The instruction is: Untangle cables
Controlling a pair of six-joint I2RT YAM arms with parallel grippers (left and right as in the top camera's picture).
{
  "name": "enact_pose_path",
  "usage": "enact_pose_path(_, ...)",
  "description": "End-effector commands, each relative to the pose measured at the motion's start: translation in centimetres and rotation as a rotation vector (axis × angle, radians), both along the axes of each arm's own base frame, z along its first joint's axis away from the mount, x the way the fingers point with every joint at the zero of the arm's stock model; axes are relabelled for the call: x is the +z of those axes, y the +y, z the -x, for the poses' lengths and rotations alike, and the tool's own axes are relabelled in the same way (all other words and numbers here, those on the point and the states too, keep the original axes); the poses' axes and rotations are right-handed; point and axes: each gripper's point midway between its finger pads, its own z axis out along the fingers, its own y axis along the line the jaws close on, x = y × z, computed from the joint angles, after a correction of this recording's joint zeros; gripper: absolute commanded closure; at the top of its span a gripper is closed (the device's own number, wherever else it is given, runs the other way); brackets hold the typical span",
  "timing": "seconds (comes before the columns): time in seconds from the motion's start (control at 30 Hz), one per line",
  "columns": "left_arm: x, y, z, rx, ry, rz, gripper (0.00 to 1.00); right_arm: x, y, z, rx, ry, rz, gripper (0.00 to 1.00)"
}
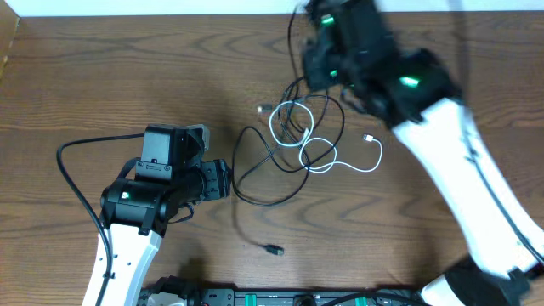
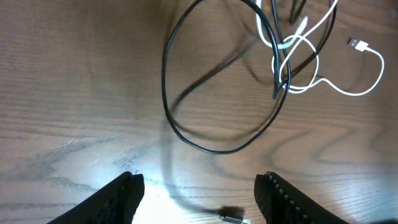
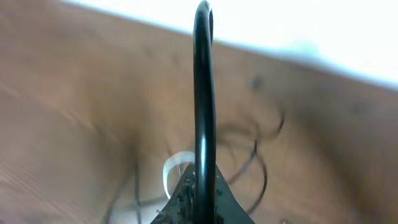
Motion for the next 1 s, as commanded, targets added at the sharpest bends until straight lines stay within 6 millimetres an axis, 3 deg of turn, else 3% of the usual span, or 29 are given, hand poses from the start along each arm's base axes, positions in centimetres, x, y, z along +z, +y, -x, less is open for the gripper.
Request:
enact_pose_path(0.0,0.1,0.2,-0.1,-0.007,-0.008,-0.016,0.37,2.9,-0.4,0.1,0.013,-0.086,-0.016,0.99)
enact_pose_path(0.13,0.1,0.2,-0.1,-0.007,-0.008,-0.016,0.37,3.3,-0.9,-0.2,0.0,-0.1,-0.024,0.99)
enact_pose_path(0.37,0.1,0.2,-0.1,-0.007,-0.007,-0.016,0.37,-0.5,-1.0,-1.8,-0.02,-0.017,0.03,0.99)
enact_pose_path(0.5,0.1,0.3,-0.1,-0.007,-0.007,-0.016,0.37,0.3,-3.6,-3.0,-0.118,-0.078,0.115,0.99)
enact_pose_path(0.63,0.1,0.2,-0.1,-0.007,-0.007,-0.016,0.37,5.2,-7.2,-2.8,-0.211,-0.212,0.161,0.99)
enact_pose_path(0.7,0.1,0.2,-0.1,-0.007,-0.008,-0.016,0.37,9.0,-9.1,-1.8,-0.249,-0.299,0.149,0.99)
enact_pose_path(0.73,0.1,0.2,-0.1,-0.007,-0.008,-0.016,0.37,11.8,-10.4,-0.9,-0.274,-0.363,0.123,0.99)
enact_pose_path(0.77,0.1,0.2,-0.1,-0.007,-0.008,-0.016,0.37,12.6,-10.8,-0.6,-0.282,-0.379,0.113,0.99)
enact_pose_path(0.83,0.1,0.2,-0.1,-0.007,-0.008,-0.016,0.37,16.9,-13.0,1.1,-0.327,-0.48,0.055,0.99)
enact_pose_path(0.97,0.1,0.2,-0.1,-0.007,-0.008,-0.016,0.37,23.8,-16.7,5.3,-0.401,-0.657,-0.044,0.99)
